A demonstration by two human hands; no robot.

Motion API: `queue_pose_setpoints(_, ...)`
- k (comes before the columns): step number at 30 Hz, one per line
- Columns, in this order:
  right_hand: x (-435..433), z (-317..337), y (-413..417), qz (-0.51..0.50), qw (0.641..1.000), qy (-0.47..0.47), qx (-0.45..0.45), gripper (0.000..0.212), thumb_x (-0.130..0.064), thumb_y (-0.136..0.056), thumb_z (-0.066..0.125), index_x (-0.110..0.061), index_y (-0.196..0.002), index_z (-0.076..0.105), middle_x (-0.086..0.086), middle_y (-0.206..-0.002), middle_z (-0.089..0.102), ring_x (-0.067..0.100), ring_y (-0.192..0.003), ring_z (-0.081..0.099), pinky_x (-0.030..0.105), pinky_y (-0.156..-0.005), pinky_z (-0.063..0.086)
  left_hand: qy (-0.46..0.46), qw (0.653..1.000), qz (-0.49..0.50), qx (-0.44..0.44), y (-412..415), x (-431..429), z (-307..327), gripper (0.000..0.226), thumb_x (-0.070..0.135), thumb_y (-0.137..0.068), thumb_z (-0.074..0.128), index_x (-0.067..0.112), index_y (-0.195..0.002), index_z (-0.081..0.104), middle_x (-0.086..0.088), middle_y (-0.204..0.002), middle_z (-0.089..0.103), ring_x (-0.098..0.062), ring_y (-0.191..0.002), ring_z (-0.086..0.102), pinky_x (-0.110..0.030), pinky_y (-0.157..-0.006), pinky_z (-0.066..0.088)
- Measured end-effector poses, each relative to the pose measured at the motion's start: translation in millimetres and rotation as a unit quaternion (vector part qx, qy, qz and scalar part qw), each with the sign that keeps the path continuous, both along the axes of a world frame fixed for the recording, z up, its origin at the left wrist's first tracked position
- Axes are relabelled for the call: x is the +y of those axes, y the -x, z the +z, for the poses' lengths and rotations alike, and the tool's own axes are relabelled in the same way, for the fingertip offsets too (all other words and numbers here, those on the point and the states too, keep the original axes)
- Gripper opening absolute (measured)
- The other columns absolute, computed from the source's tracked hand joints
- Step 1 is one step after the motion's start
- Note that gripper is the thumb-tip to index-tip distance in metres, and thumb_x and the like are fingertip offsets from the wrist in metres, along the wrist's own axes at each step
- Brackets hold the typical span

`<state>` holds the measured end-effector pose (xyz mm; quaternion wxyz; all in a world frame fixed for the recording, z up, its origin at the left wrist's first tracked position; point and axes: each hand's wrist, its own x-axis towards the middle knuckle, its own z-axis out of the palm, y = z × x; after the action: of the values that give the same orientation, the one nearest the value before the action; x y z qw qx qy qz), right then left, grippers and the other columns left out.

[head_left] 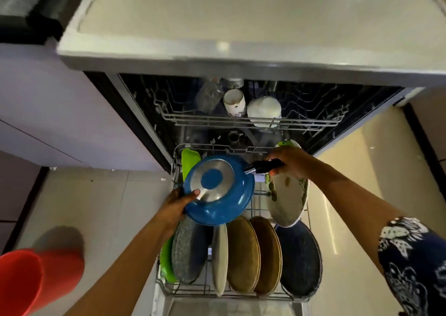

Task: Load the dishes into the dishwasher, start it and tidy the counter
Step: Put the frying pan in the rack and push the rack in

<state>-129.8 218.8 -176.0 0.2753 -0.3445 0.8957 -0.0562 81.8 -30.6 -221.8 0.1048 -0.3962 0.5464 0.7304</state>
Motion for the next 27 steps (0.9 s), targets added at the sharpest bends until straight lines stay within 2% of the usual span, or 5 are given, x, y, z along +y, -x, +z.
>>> queue_pose_setpoints(6, -10.2, -77.4, 52.7, 0.075, 0.993, -0.064, 0.068, 0.047, -0.030, -0.084, 0.066, -0.029, -0.128, 0.052, 0.000, -0.125, 0.057, 0.021, -0.116, 0.053, 0.031, -0.096, 0.038, 0.030, 0.999, 0.035, 0.002, 39.4, 22.9, -75.5, 0.067, 0.026, -0.045, 0.090, 0.017, -0.104, 0.060, -0.012, -0.111, 0.066, -0.031, -0.102, 0.064, -0.043, -0.085, 0.056)
queue_pose_setpoints(12, -27.4, -122.4, 85.1, 0.133, 0.985, -0.081, 0.079, 0.043, -0.019, -0.081, 0.067, -0.022, -0.122, 0.056, 0.006, -0.119, 0.061, 0.027, -0.112, 0.056, 0.036, -0.097, 0.043, 0.046, 0.996, 0.070, 0.000, 66.2, 44.5, -116.1, 0.064, -0.005, -0.069, 0.078, 0.007, -0.124, 0.047, -0.009, -0.115, 0.059, -0.029, -0.107, 0.058, -0.049, -0.091, 0.050)
queue_pose_setpoints(18, -38.1, -152.4, 94.6, 0.124, 0.977, -0.134, 0.110, 0.036, -0.027, -0.086, 0.060, -0.014, -0.120, 0.057, 0.012, -0.116, 0.061, 0.030, -0.107, 0.058, 0.036, -0.090, 0.047, 0.142, 0.987, 0.060, -0.043, 72.3, 50.5, -194.1, 0.129, 0.053, -0.020, 0.087, 0.024, -0.136, 0.038, -0.009, -0.130, 0.054, -0.032, -0.116, 0.055, -0.052, -0.089, 0.052)
queue_pose_setpoints(23, -48.5, -180.4, 86.4, 0.138, 0.969, -0.130, 0.161, 0.044, -0.043, -0.095, 0.041, -0.008, -0.115, 0.060, 0.016, -0.116, 0.061, 0.033, -0.107, 0.057, 0.034, -0.085, 0.044, 0.225, 0.969, 0.012, -0.097, 77.0, 60.2, -176.1, 0.118, 0.026, -0.047, 0.093, 0.019, -0.145, 0.027, -0.019, -0.136, 0.044, -0.038, -0.122, 0.047, -0.049, -0.098, 0.045)
queue_pose_setpoints(27, -55.3, -192.1, 69.9, 0.140, 0.959, -0.169, 0.178, 0.037, -0.031, -0.099, 0.038, -0.015, -0.131, 0.046, 0.014, -0.130, 0.053, 0.032, -0.116, 0.051, 0.039, -0.093, 0.040, 0.240, 0.960, -0.012, -0.144, 79.6, 66.5, -177.2, 0.113, 0.017, -0.065, 0.086, 0.018, -0.150, 0.013, -0.026, -0.142, 0.027, -0.044, -0.126, 0.038, -0.045, -0.100, 0.039)
